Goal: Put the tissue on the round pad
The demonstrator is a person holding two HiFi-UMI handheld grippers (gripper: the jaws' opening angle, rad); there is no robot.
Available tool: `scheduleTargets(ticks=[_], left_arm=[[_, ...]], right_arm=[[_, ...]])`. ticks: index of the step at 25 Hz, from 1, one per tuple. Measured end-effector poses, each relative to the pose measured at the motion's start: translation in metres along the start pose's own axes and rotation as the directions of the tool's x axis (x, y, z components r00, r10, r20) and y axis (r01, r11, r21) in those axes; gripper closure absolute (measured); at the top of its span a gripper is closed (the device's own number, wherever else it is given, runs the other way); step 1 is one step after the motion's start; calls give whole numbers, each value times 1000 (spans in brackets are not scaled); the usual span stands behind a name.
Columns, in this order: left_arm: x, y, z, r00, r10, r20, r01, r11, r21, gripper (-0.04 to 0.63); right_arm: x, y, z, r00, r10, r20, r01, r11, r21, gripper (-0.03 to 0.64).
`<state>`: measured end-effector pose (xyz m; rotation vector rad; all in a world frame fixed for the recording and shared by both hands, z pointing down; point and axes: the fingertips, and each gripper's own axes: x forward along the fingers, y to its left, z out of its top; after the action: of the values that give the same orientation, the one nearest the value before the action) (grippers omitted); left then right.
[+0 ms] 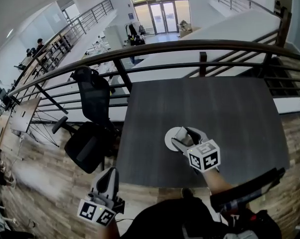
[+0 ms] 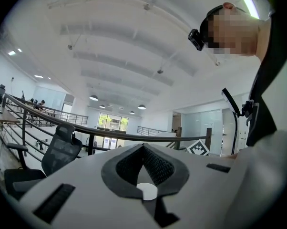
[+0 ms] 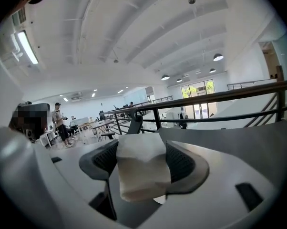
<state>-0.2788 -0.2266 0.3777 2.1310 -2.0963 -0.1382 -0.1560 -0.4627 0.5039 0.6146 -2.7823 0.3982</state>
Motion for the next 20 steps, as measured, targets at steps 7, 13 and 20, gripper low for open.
scheduleTargets(ticks=[7,13,20], left_arm=[[-3,-1,1,992,124,-10,-124,992,-5,592],[-11,-6,5,977,209,-31,-209,978,4,592],[-18,-11,7,957,286,-47,-286,958,10,592]], right_arm=[[42,-27,-44,990,39,-137,-44,998,-33,304],[67,-44,-82,966,51,-253,-63,997,-40,305],[86,-66,-123,937,26,-350,-55,996,-73,305]])
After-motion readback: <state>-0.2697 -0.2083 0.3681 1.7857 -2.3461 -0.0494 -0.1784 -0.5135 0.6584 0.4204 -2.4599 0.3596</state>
